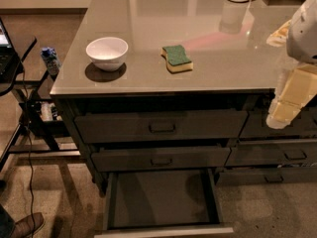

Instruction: Place sponge into bottom drawer

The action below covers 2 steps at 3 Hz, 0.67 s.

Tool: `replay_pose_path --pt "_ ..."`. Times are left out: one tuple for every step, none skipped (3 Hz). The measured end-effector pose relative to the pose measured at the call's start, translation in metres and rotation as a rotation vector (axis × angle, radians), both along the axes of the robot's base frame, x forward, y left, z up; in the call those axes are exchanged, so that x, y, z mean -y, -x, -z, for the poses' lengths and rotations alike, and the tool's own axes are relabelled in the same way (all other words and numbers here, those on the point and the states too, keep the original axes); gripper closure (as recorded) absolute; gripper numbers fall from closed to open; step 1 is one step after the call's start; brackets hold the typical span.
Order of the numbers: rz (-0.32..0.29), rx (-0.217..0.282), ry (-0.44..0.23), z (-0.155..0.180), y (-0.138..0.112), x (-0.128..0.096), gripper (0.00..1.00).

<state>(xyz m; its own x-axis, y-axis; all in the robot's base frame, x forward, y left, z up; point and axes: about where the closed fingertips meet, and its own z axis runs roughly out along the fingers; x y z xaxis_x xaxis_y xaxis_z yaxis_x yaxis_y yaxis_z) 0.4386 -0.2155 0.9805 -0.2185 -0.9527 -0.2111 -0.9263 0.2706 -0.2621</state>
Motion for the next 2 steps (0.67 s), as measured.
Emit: replay_pose_path --pt "0.000 0.000 0.000 0.000 0.000 0.000 0.00" --pt "-0.007 0.035 0.019 0.001 -0.021 -0.004 0.00"
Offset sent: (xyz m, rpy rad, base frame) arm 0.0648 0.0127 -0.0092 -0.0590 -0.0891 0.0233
